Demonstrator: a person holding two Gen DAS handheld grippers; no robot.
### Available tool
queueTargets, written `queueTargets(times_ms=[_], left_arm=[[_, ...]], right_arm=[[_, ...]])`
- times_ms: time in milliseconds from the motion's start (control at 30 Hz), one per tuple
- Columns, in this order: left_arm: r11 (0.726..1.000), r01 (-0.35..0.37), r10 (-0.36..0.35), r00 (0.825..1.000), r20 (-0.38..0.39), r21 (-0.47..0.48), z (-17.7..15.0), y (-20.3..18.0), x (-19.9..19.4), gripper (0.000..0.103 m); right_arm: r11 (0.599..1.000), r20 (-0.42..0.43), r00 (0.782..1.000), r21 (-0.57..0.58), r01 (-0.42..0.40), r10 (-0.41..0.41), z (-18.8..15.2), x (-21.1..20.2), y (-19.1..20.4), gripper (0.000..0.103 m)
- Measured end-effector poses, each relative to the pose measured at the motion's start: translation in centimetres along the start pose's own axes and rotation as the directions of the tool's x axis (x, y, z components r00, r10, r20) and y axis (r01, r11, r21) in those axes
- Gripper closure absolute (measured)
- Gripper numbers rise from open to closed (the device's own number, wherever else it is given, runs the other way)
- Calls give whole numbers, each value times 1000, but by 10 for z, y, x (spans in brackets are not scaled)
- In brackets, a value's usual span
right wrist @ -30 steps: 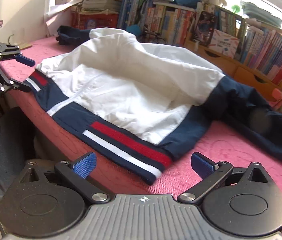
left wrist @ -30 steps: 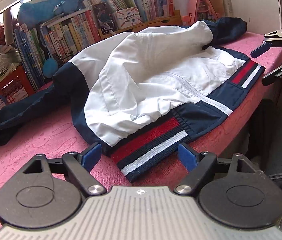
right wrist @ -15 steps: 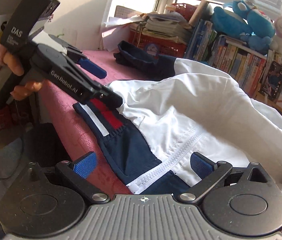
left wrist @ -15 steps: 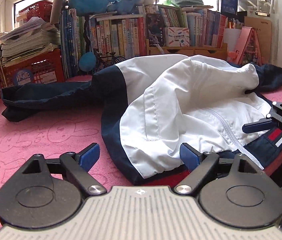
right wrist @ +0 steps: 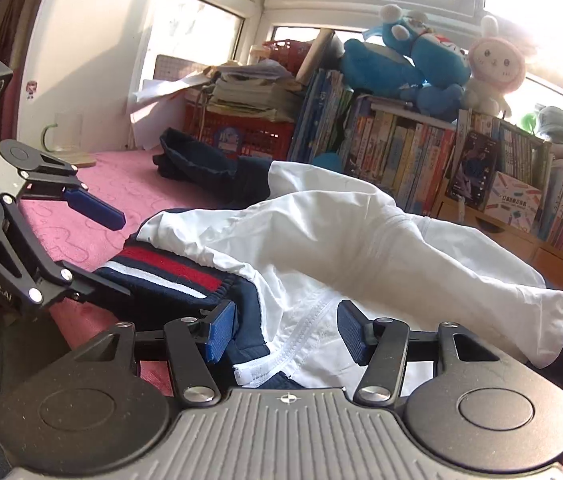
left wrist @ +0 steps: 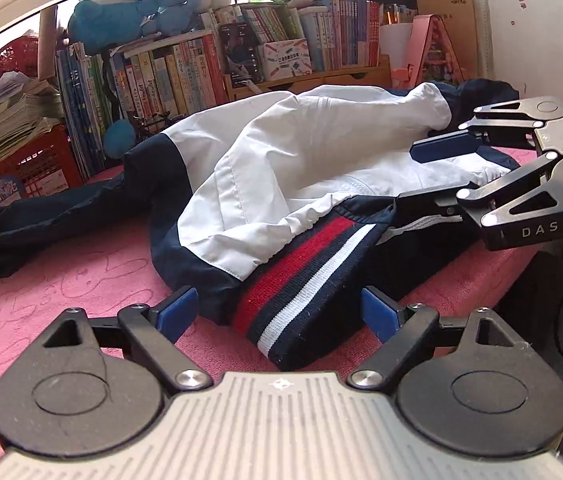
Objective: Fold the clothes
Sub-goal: 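Grasp the striped hem edge with the right gripper and lift it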
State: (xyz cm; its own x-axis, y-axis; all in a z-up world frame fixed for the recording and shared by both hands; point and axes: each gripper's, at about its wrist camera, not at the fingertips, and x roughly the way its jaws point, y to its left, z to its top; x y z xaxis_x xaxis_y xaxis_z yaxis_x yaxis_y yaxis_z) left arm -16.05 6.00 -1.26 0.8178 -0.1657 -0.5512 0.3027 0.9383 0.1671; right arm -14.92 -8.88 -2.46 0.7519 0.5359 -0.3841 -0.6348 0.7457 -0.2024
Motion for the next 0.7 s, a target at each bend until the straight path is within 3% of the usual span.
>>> queueTargets(times_ms=[100, 233, 367, 400, 433, 467, 500, 600, 667, 700], left_arm=[[995, -101, 101, 995, 0, 18, 1, -2, 17, 14], [965, -252, 255, 966, 43, -71, 10, 11, 28, 14], [950, -258, 277, 956, 96, -179, 25, 20, 21, 14], [949, -253, 276, 955, 107, -190, 29, 20, 18, 14], [949, -255, 279, 953, 118, -188, 31, 20, 15, 14], [948, -270, 292, 948, 125, -170, 31, 19, 13, 14], [947, -292, 308, 944, 122, -130, 29, 17, 14, 14], [929, -370, 369, 924, 95, -14, 17, 9, 23, 9], [908, -415, 411, 908, 78, 48, 9, 4, 30, 9], [898, -433, 429, 901, 72, 70, 5, 2, 33, 9]], right_arm=[[1000, 4, 1000, 25, 3, -3, 0, -3, -3, 47], [999, -16, 999, 21, -29, 29, -4, -7, 3, 47], [997, -32, 999, -77, -31, 28, -7, -5, 29, 48], [995, -32, 999, -96, -13, 10, -7, -2, 32, 52], [994, -38, 999, -109, 15, -19, -7, 1, 32, 67], [992, -45, 998, -119, 46, -52, -8, 3, 31, 87], [990, -45, 995, -117, 83, -88, -9, 3, 25, 90], [980, -44, 984, -100, 169, -175, -13, -14, 0, 85], [962, -79, 966, -145, 233, -246, -22, -23, -11, 74], [952, -104, 955, -161, 259, -277, -29, -28, -17, 74]])
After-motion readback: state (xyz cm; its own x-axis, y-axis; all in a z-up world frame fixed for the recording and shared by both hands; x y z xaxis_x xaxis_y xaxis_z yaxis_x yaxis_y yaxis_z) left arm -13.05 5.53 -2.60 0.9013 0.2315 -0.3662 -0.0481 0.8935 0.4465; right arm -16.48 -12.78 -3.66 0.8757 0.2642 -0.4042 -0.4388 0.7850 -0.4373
